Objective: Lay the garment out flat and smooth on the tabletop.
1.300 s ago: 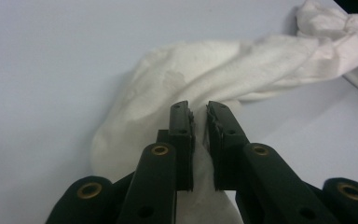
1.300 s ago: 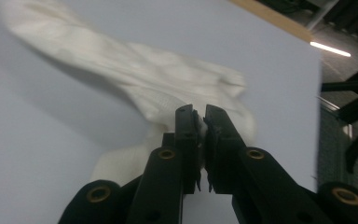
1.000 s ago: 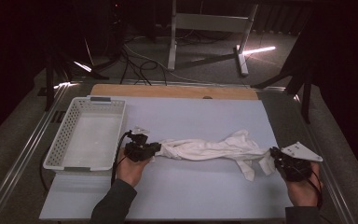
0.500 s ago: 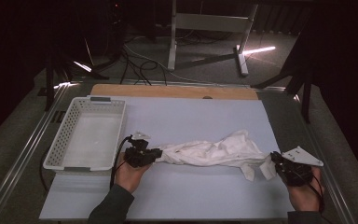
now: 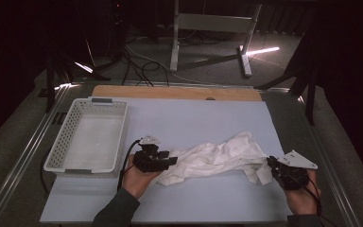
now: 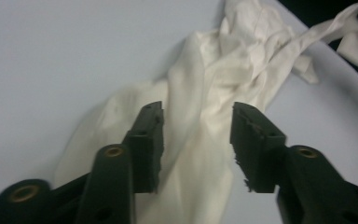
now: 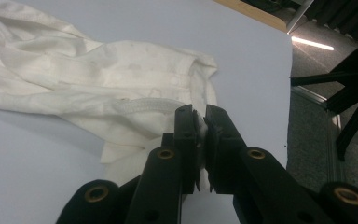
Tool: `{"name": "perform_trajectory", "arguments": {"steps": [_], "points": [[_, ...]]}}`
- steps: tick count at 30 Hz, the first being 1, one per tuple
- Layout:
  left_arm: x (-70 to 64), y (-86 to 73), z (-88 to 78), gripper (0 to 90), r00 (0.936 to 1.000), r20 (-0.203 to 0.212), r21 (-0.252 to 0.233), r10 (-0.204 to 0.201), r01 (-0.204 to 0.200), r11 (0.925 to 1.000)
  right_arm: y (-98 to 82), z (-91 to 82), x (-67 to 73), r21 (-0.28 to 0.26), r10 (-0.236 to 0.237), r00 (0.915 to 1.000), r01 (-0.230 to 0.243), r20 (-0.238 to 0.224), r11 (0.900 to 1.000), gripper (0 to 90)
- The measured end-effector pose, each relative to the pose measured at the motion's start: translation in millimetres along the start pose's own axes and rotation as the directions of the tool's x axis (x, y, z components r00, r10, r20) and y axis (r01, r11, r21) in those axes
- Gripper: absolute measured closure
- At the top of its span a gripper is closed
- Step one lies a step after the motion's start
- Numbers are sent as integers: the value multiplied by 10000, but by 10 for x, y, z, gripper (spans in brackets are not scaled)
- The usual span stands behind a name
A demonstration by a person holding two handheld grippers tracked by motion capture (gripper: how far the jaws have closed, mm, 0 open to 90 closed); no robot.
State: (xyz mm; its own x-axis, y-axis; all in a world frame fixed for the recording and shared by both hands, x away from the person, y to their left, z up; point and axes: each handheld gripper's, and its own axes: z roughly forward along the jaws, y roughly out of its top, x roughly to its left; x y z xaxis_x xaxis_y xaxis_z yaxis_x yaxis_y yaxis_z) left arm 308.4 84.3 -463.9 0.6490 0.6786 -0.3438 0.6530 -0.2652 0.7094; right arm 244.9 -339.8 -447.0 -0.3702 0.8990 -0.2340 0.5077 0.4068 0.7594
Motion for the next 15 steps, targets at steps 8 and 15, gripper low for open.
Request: {"name": "perform_trajectory", "arguments": {"steps": [8, 15], "points": [[-36, 198, 229, 451, 9994, 133, -196, 322, -320, 9993, -6, 9, 19, -49, 4, 10000, -5, -41, 10000, 832], [-56, 313, 564, 403, 9990, 91, 282, 435, -438, 9986, -1, 9, 39, -77, -83, 9999, 82, -96, 9999, 832]]}}
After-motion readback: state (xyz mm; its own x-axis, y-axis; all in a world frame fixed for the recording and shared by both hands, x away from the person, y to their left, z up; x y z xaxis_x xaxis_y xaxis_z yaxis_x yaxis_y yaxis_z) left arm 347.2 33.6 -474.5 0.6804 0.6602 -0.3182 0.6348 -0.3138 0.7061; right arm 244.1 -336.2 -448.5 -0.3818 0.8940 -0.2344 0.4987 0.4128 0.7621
